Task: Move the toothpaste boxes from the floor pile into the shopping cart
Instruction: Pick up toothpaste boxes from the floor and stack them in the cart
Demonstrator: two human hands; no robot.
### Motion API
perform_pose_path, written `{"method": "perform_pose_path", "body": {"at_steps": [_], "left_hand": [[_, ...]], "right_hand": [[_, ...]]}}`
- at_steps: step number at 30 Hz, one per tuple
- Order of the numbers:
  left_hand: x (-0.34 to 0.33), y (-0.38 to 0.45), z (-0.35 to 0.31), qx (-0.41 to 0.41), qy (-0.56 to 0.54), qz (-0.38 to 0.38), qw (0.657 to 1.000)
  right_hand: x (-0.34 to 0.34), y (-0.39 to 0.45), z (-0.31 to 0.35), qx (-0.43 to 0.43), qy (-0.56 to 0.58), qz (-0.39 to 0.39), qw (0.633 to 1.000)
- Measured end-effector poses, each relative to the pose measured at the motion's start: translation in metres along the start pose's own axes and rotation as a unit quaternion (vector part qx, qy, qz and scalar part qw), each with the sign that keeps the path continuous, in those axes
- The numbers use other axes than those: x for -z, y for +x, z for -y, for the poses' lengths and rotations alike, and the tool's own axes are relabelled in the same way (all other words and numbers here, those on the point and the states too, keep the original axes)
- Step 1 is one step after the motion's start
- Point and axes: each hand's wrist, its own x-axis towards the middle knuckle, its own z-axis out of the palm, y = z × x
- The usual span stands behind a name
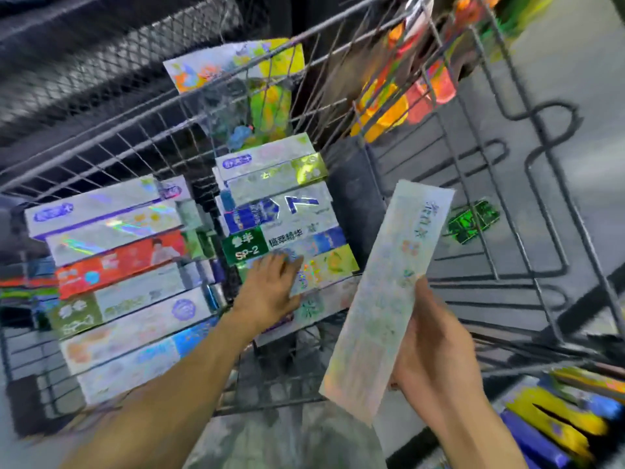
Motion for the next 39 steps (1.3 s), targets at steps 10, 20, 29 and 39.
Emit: {"method": "perform_pose_path", "body": {"at_steps": [10, 20, 29, 39], "left_hand": [[0.028, -0.095, 0.035, 0.158, -0.124, -0.139, 0.970], [0.034, -0.193, 0.012, 0.246, -0.159, -0.174, 0.940], [0.029, -0.192, 0.008, 0.287, -0.127, -0.178, 0.933], [0.036, -0.195, 0.003, 0.317, -0.124, -0.158, 0.927]], "right_hand": [[-0.023, 0.030, 0.016, 0.037, -0.263, 0.106, 0.958], [-0.001, 0.105, -0.031, 0.246, -0.884, 0.328, 0.227], [0.008, 0.132, -0.067, 0.150, -0.945, 0.284, 0.064], [-0.004, 0.131, -0.083, 0.155, -0.949, 0.270, 0.044]]}}
